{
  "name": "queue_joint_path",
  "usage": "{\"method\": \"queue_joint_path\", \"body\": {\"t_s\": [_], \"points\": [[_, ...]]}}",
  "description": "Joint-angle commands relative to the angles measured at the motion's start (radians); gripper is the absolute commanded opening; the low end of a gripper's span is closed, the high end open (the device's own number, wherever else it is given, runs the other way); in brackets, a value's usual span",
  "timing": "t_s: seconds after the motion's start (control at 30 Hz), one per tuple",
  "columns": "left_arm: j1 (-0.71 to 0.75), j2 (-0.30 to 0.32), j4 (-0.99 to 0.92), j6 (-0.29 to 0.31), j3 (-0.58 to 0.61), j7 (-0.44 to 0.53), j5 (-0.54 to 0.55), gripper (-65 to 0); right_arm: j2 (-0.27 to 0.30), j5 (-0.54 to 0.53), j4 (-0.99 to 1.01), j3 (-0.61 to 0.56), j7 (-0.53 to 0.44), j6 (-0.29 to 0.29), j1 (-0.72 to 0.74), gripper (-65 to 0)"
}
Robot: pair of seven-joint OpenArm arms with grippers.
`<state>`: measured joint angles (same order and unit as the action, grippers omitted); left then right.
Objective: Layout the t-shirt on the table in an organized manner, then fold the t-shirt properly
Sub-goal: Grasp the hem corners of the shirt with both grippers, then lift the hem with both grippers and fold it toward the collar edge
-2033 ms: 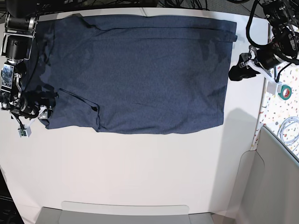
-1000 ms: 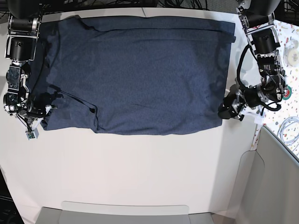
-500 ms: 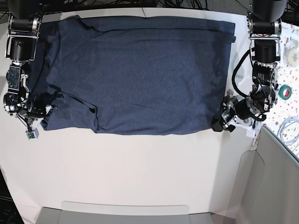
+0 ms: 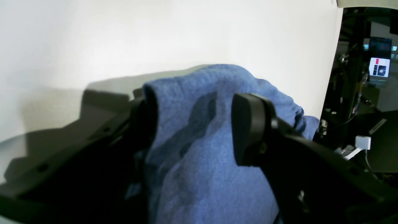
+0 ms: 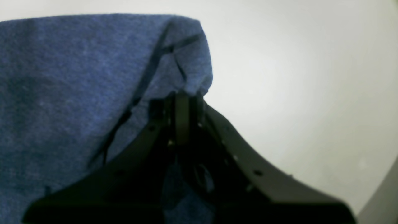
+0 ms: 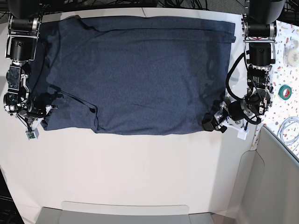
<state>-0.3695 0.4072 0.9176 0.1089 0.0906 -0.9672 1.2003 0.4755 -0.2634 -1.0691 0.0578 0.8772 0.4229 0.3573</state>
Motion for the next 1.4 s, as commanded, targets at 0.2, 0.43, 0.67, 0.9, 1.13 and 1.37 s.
{"method": "queue_joint_path", "body": {"t_s": [0.2,0.43,0.67,0.9,1.13,1.37], "points": [[-0.01,0.005,-0.001,0.081,-0.022,-0.022,-0.037,-33.7,0.004,-0.003,-0.003,0.003,0.017,0.004,0.007,-65.0],[-0.007,0.005,-0.004,0.142,-0.088,-0.023,-0.04,-65.0,-0.013,-0.003,-0.001,0.004,0.017,0.004,-0.004,-65.0],[-0.003,0.005,-0.001,0.148,-0.223,-0.028,-0.038,-63.6,-0.014,-0.007,-0.007,0.007,0.017,0.004,-0.004,-65.0],[-0.001,0.006,0.001,0.148,-0.275,-0.062,-0.038,-63.6,-0.014,-0.007,-0.007,0.135,0.015,0.004,-0.004,-65.0],[0.019,0.006,0.056,0.15,-0.283,-0.192,-0.038,-63.7,-0.008,-0.007,-0.033,0.15,0.017,0.004,-0.014,-65.0],[0.175,0.008,0.423,0.15,-0.285,-0.203,-0.038,-63.7,-0.011,-0.007,-0.171,0.15,0.017,0.004,-0.091,-65.0]]}}
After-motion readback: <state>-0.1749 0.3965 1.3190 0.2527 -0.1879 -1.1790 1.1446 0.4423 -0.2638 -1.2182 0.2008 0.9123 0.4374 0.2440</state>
